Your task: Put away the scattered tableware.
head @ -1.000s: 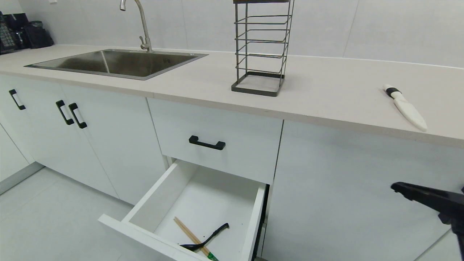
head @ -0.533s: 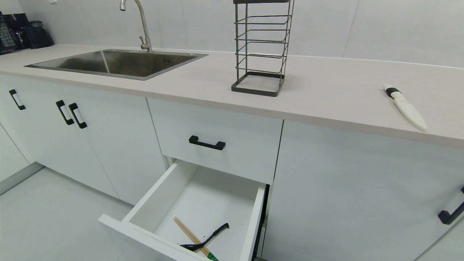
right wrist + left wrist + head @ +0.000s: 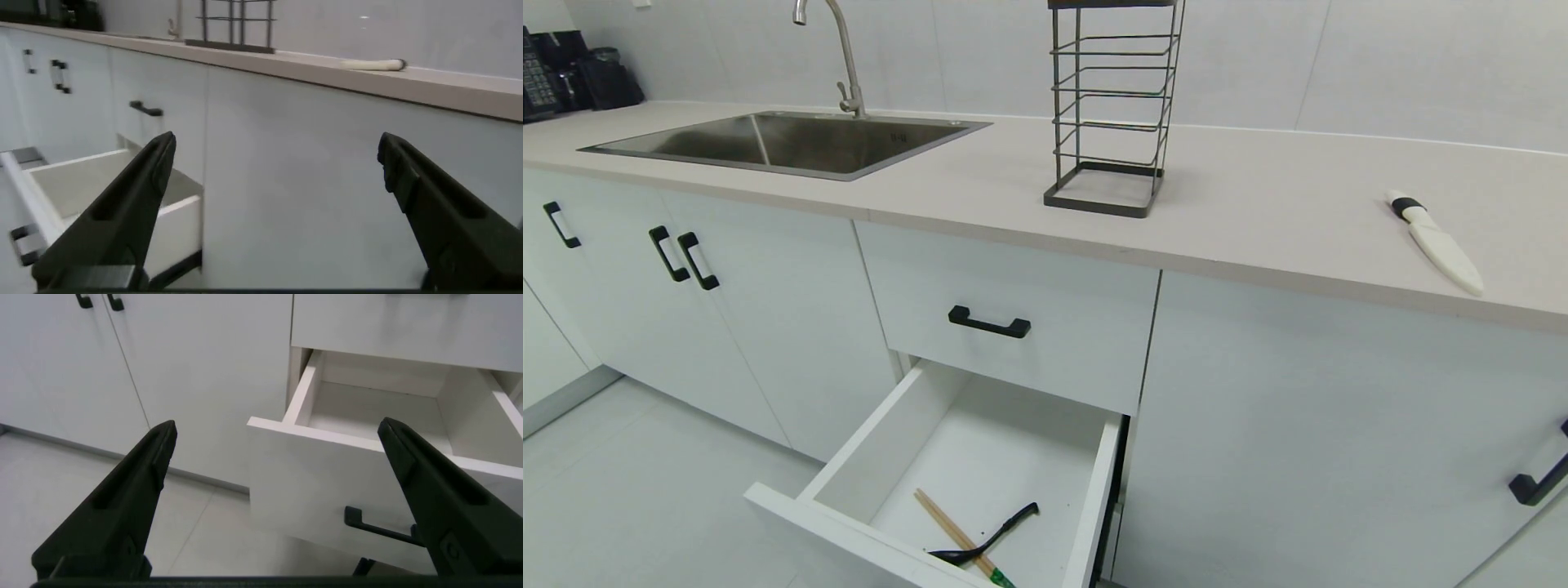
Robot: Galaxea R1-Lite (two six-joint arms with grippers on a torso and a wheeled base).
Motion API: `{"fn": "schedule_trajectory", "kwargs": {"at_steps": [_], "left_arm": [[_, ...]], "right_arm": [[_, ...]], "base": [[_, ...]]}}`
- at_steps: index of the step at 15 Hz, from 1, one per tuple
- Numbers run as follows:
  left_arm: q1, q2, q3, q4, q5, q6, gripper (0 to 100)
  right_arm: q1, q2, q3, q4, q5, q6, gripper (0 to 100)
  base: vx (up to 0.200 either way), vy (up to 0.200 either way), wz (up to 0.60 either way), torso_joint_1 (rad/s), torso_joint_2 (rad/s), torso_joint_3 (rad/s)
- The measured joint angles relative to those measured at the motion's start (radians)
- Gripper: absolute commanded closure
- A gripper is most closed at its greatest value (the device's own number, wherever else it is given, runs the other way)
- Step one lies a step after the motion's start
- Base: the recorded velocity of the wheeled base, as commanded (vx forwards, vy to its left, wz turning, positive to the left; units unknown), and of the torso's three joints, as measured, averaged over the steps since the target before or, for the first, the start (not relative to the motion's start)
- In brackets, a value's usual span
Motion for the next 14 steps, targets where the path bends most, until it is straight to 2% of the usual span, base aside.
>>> {"fn": "schedule_trajectory", "kwargs": {"at_steps": [2, 5, 7, 8, 10, 11, 13, 14], "left_arm": [[0.000, 0.000, 0.000, 0.000, 0.000, -0.002, 0], [-0.001, 0.000, 0.000, 0.000, -0.015, -0.001, 0], [-0.001, 0.000, 0.000, -0.023, -0.033, 0.016, 0], [-0.001, 0.000, -0.001, -0.099, -0.036, 0.017, 0], [0.000, 0.000, -0.045, -0.215, -0.043, 0.014, 0], [0.000, 0.000, -0.084, -0.212, -0.056, 0.007, 0], [-0.001, 0.000, -0.174, -0.076, -0.168, -0.072, 0], [-0.003, 0.002, -0.215, 0.000, -0.210, -0.097, 0]], "right_arm": [[-0.042, -0.043, 0.011, 0.084, -0.011, -0.001, 0], [-0.048, -0.102, 0.017, 0.351, -0.066, -0.002, 0], [-0.047, -0.119, 0.016, 0.364, -0.191, -0.016, 0], [-0.047, -0.123, 0.017, 0.395, -0.279, -0.026, 0], [-0.047, -0.126, 0.017, 0.410, -0.322, -0.007, 0], [-0.047, -0.126, 0.017, 0.411, -0.322, -0.003, 0], [-0.047, -0.128, 0.017, 0.411, -0.317, 0.004, 0], [-0.047, -0.128, 0.017, 0.413, -0.315, 0.007, 0]], "base": [[0.000, 0.000, 0.00, 0.000, 0.00, 0.000], [0.000, 0.000, 0.00, 0.000, 0.00, 0.000], [0.000, 0.000, 0.00, 0.000, 0.00, 0.000], [0.000, 0.000, 0.00, 0.000, 0.00, 0.000], [0.000, 0.000, 0.00, 0.000, 0.00, 0.000], [0.000, 0.000, 0.00, 0.000, 0.00, 0.000], [0.000, 0.000, 0.00, 0.000, 0.00, 0.000], [0.000, 0.000, 0.00, 0.000, 0.00, 0.000]]}}
